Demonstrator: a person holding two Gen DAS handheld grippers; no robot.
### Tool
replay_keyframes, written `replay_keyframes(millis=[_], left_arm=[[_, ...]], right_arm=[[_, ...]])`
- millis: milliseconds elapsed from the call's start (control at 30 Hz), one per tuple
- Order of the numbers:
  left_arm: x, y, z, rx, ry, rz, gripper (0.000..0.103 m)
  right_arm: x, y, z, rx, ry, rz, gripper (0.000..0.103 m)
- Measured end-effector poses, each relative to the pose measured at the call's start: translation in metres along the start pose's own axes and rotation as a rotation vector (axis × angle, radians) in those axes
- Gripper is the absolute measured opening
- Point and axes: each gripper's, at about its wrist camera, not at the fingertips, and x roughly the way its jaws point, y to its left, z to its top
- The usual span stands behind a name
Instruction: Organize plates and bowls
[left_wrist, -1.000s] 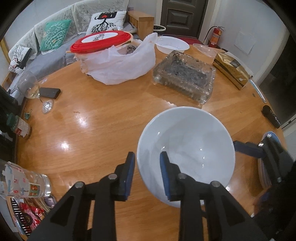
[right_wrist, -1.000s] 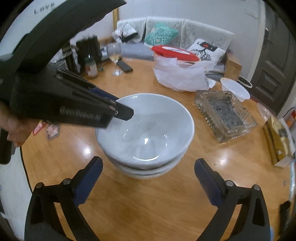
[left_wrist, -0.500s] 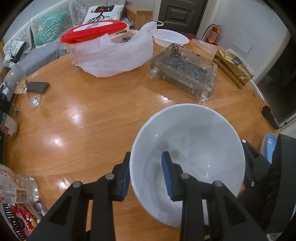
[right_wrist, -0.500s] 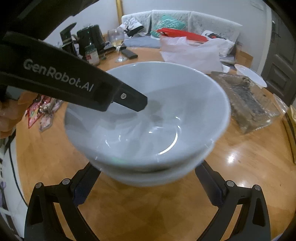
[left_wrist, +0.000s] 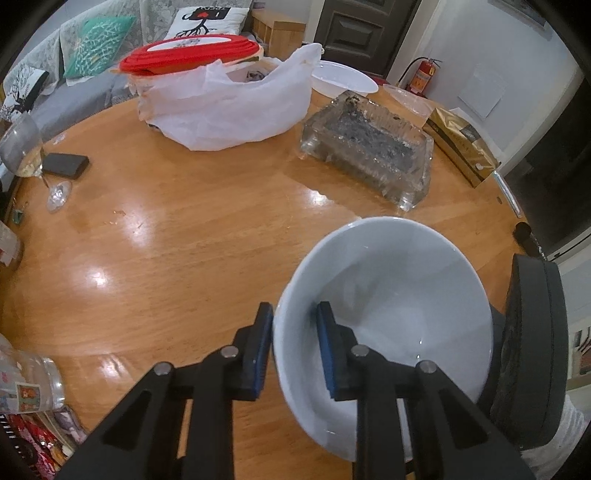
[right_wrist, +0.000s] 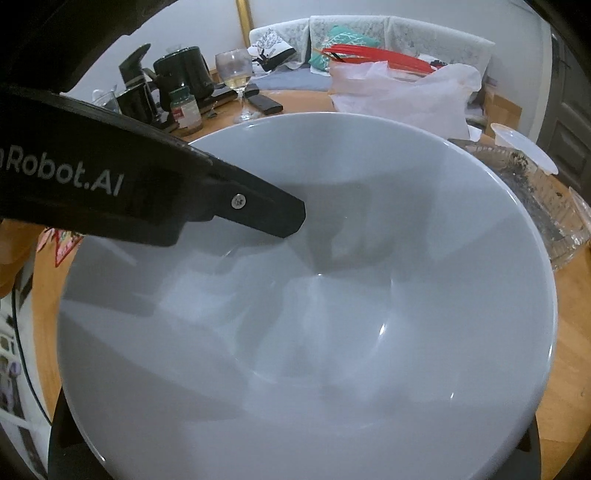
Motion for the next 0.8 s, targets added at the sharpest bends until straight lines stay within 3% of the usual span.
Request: replay_keyframes(millis=[333,800], left_arm=[[-0.0002,0.0032,-0.0004,-0.013,0.002,-0.012,0.021],[-0.0089,0.0007,-0.0052,-0.014,-0.022,-0.034,0.021]], right_arm=[[0.0023,-0.0031,0.0017,-0.012,0.015,0.009,0.103],[-0.0042,0.0046,-0.0022,-0.003,-0.021,-0.044,0.102]])
